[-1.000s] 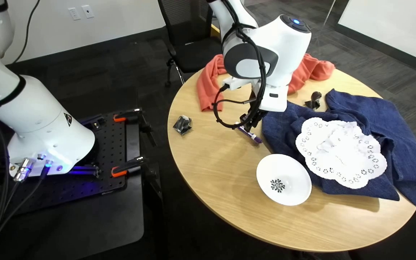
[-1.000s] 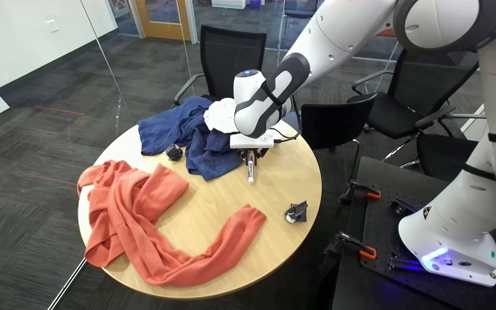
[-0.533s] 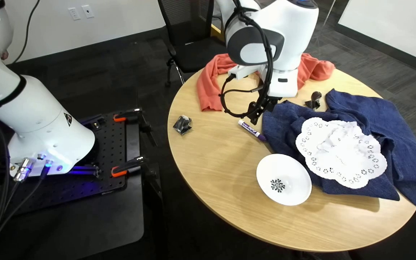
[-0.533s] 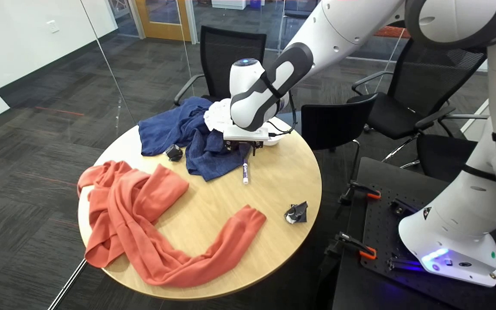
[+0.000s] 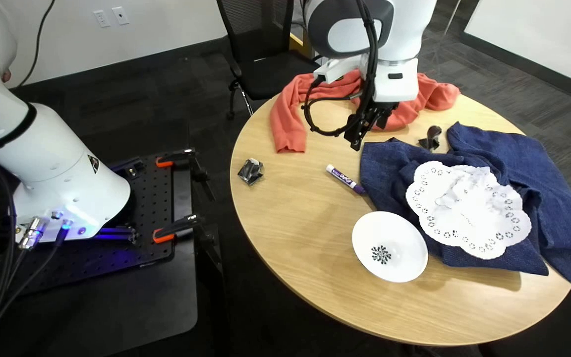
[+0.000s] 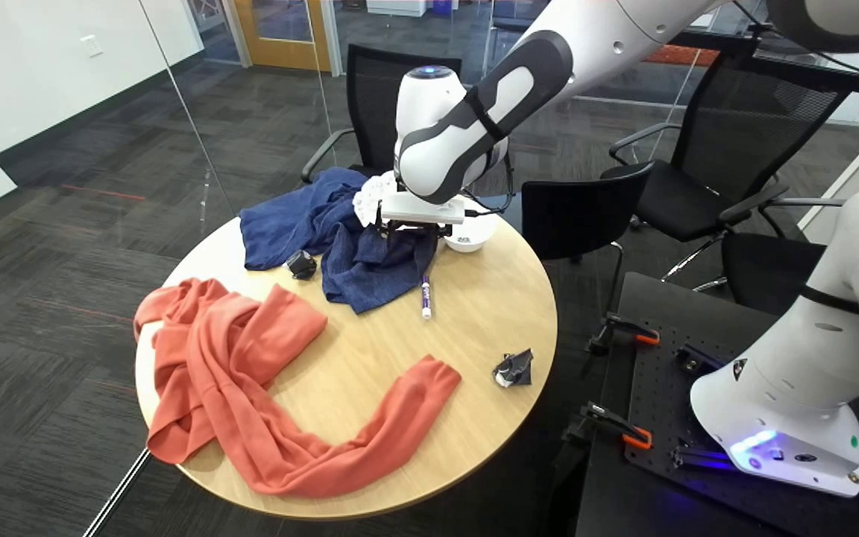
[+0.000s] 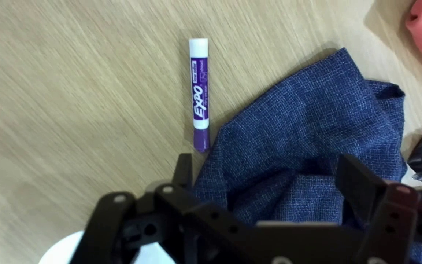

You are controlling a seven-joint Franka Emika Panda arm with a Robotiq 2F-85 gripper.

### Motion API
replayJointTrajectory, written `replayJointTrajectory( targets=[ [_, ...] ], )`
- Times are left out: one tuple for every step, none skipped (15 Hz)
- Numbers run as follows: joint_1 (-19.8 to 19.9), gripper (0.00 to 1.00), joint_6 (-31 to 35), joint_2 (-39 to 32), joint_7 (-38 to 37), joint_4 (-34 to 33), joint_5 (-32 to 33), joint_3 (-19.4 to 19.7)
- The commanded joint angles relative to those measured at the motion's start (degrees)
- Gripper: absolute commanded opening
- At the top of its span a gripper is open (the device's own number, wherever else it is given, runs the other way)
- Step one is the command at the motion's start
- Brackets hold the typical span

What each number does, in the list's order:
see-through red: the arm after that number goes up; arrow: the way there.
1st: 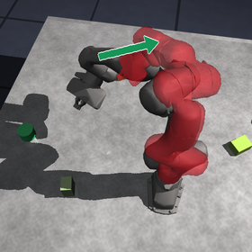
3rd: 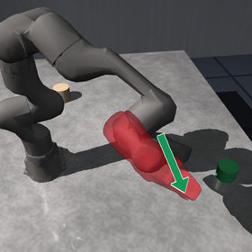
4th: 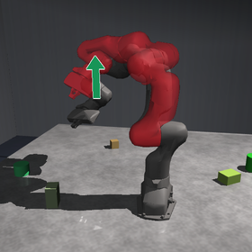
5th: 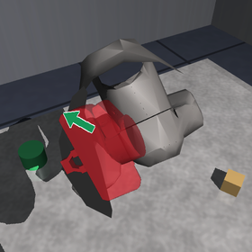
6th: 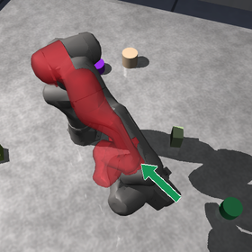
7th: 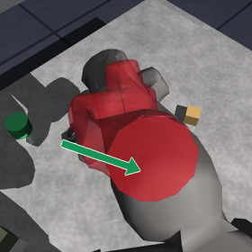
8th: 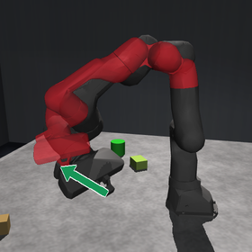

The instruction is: Put the marker on the table

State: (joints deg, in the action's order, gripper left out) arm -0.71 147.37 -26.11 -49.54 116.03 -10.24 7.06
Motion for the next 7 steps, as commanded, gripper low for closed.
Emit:
replayJointTrajectory(
  targets=[
    [-0.4,1.0,-0.4,3.9,1.1,3.1,0.5,0.2],
    [-0.2,1.0,-0.2,1.0,0.1,0.5,0.0,0.2],
    [-0.2,1.0,-0.2,1.4,0.1,0.8,0.0,0.2],
    [-0.2,1.0,-0.2,1.6,0.1,0.9,0.0,0.2],
    [-0.2,1.0,-0.2,1.7,0.1,1.0,0.0,0.2],
    [-0.2,1.0,-0.2,1.7,0.2,1.1,0.0,0.2],
    [-0.2,1.0,-0.2,1.7,0.2,1.1,0.0,0.2]
  ],
)
